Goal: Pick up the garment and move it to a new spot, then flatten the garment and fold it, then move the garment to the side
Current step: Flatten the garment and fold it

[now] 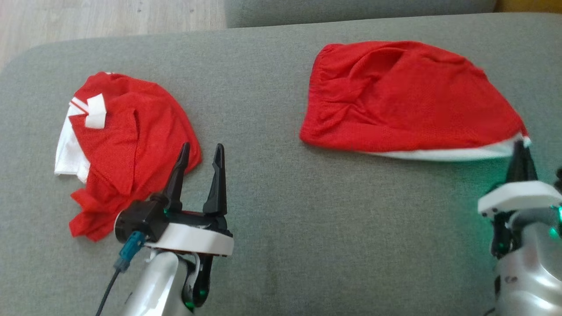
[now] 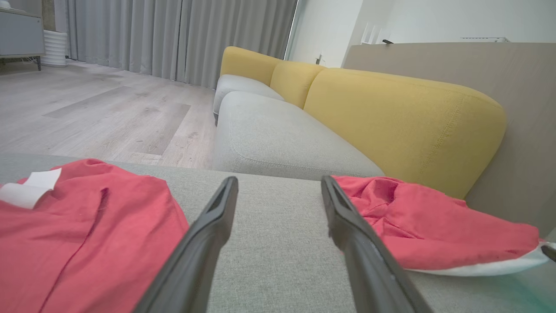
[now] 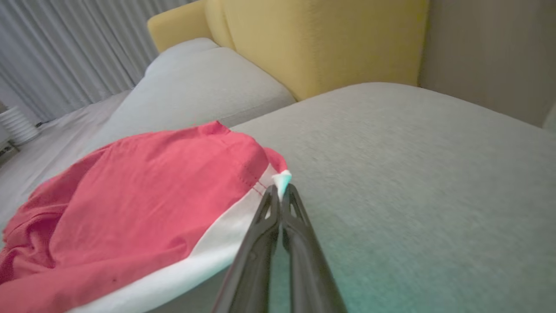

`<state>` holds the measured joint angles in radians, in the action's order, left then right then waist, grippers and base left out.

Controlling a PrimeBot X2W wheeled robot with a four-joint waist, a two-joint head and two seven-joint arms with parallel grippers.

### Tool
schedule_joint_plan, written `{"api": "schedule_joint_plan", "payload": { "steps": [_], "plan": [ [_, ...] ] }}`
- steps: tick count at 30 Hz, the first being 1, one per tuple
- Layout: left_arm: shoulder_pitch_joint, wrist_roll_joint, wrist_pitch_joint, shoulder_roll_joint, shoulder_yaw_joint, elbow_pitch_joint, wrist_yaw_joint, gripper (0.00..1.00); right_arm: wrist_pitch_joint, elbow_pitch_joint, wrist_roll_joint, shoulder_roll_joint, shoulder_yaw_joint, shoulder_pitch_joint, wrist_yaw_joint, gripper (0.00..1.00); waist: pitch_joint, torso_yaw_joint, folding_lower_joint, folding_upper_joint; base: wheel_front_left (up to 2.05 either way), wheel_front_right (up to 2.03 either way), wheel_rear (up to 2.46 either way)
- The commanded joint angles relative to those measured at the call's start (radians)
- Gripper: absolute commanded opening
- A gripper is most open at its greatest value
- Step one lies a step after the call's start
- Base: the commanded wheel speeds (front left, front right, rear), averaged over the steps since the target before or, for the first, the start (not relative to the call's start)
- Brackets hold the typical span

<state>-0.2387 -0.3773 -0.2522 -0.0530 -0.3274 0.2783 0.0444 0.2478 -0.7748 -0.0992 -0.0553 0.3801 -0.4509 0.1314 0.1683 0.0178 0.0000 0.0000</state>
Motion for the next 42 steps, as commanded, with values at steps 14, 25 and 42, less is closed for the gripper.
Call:
{"api": "schedule_joint_plan", "payload": {
  "steps": [14,25,42],
  "plan": [
    [-0.003,-0.002,-0.010,-0.013,0.019,-0.021,-0.002,1.00,0.014,0.275,-0.007,0.005,-0.285,0.059,-0.001,1.00,-0.038,0.015,0.0000,0.0000,0.00,0.00,0.00],
    [-0.008,-0.006,-0.008,-0.012,0.004,-0.033,-0.004,1.00,0.007,0.435,0.020,0.005,-0.542,0.193,-0.001,1.00,-0.009,0.068,0.0000,0.0000,0.00,0.00,0.00],
    [-0.055,-0.025,-0.008,-0.004,-0.040,-0.013,0.000,1.00,-0.104,0.094,0.194,0.005,-0.642,-0.023,-0.001,1.00,0.086,0.195,0.0000,0.0000,0.00,0.00,0.00]
  ]
}}
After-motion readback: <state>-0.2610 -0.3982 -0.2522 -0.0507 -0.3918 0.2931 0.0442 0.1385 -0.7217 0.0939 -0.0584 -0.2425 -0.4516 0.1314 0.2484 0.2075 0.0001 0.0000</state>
